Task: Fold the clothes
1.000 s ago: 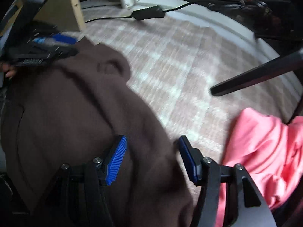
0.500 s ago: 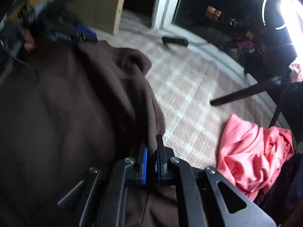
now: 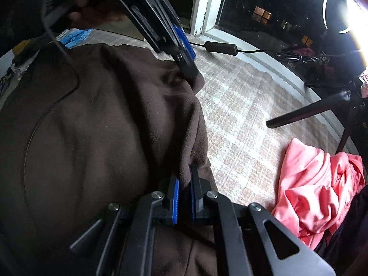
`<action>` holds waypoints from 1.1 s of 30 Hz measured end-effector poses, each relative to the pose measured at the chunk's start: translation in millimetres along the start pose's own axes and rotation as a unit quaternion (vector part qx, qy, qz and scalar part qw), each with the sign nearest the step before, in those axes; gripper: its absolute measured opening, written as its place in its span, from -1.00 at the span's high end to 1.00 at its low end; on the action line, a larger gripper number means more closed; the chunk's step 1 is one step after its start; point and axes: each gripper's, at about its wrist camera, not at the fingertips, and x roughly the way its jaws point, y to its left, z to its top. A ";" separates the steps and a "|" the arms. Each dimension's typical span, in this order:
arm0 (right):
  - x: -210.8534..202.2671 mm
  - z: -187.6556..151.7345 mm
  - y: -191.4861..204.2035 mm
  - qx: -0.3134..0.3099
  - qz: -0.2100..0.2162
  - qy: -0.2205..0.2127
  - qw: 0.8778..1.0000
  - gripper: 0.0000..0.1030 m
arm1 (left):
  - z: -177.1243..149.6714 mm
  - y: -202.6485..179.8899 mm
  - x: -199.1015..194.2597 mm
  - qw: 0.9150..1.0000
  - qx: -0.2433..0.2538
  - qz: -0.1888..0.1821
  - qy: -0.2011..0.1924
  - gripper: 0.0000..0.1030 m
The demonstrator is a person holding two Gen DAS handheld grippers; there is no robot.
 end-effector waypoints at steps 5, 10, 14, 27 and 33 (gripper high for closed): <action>2.4 -1.0 2.4 -0.006 -0.004 0.003 1.000 0.85 | 0.8 -6.5 3.0 1.000 -0.002 -0.011 0.002 0.93; 0.0 3.9 -0.9 -0.009 -0.038 -0.005 0.999 0.85 | -10.3 0.8 -25.8 0.997 -0.052 0.000 -0.050 0.94; 4.7 14.6 -23.7 0.025 -0.087 -0.010 0.996 0.86 | -14.4 21.9 -48.8 0.982 -0.148 0.038 -0.112 0.93; 43.7 19.2 -49.2 0.076 -0.079 0.054 0.992 0.84 | -90.4 52.1 -102.4 0.962 -0.143 0.210 -0.104 0.33; 49.0 22.1 -49.2 0.076 -0.079 0.060 0.992 0.84 | -161.4 76.7 -70.2 0.963 -0.213 0.159 -0.033 0.32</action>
